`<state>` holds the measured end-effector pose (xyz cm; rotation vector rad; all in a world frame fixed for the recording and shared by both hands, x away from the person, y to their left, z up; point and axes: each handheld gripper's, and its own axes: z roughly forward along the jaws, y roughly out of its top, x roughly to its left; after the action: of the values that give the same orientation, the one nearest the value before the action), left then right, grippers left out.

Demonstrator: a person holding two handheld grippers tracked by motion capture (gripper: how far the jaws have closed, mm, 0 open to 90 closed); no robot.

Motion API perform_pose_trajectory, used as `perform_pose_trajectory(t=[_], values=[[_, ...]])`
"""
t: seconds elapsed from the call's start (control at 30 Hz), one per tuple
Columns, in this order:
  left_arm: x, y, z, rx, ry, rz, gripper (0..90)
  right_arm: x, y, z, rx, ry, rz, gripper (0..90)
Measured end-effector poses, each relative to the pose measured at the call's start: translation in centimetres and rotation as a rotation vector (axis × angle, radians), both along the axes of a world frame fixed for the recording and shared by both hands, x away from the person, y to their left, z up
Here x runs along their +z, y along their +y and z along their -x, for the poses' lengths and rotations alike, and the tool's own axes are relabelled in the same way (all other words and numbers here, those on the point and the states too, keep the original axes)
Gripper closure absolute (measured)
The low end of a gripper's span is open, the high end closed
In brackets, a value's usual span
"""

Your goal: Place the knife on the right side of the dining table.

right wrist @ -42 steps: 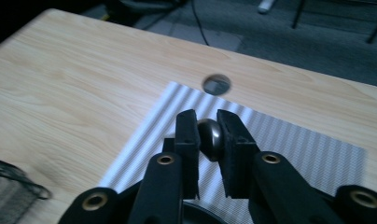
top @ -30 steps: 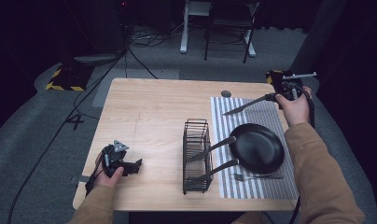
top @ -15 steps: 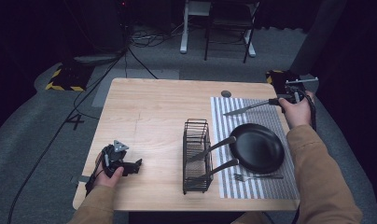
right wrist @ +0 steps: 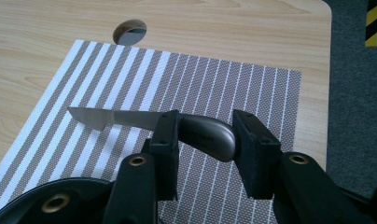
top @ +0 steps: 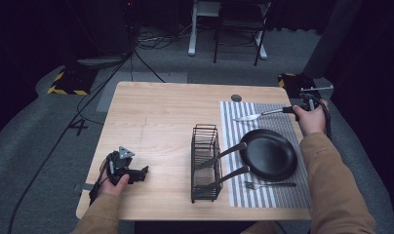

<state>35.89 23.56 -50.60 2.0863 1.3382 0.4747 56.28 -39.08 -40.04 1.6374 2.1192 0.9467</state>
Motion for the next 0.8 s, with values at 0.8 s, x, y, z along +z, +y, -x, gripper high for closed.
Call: perform_pose_trajectory(t=[0.8], values=[[0.0,0.0,0.0,0.0,0.0,0.0,0.2,-2.1,-1.1,-0.7,-0.053,0.042,0.039,66.0]])
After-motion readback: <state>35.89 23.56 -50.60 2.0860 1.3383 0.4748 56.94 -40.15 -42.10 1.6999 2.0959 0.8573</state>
